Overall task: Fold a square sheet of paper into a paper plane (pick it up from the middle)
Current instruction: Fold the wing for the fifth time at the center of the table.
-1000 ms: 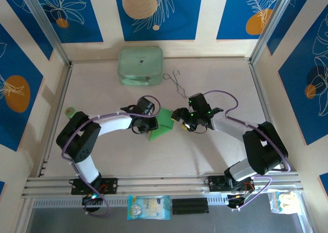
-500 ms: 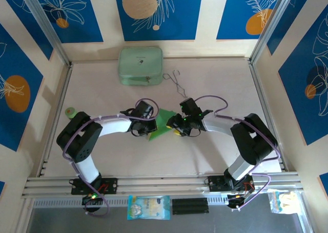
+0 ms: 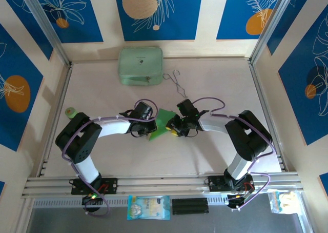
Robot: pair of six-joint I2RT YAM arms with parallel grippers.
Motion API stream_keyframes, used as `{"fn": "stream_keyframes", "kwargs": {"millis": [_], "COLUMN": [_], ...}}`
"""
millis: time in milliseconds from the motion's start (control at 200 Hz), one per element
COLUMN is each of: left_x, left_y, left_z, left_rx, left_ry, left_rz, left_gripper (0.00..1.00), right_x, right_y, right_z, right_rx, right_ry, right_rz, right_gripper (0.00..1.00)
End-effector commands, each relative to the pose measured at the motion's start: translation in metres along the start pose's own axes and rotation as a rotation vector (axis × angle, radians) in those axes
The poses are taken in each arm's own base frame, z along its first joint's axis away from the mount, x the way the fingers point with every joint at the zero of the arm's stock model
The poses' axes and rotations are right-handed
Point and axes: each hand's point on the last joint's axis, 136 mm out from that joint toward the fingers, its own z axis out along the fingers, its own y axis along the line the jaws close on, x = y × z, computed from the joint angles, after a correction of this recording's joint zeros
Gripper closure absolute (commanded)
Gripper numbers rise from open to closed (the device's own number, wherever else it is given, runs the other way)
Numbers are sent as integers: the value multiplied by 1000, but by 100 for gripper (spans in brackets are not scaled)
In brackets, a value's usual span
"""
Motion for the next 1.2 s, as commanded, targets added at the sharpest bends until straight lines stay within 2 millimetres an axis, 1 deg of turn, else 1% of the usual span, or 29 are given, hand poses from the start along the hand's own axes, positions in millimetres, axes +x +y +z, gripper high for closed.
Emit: {"fn": "stream_keyframes", "kwargs": {"millis": [0,240,415,650,785,990,1196], "left_x": [23,24,23,23,23,23,21], "left_y": [30,31,30,32,32,32,30], "left_z": [7,7,6,6,6,4,3], "left_rx": [-94,-95,-96,-105,-104,-110,-110], "left_ry": [72,74,72,67,67,64,65], "left_rz": [-26,-28,-30,-36,-40,-37,-31], "left_gripper": [89,89,89,89,90,89,90], "right_x": [-1,-1,-1,1,3,-1,-5], "right_y": [9,13,16,27,34,36,32], "right_z": [2,5,3,-5,-5,-4,0], "right_rx": [-13,-45,-85,-183,-212,-233,-226], "right_ry": [-2,5,0,-42,-45,-64,-66], "right_rz": [1,-19,-36,-95,-130,-148,-140], "right_gripper": [65,68,71,71,75,76,77]}}
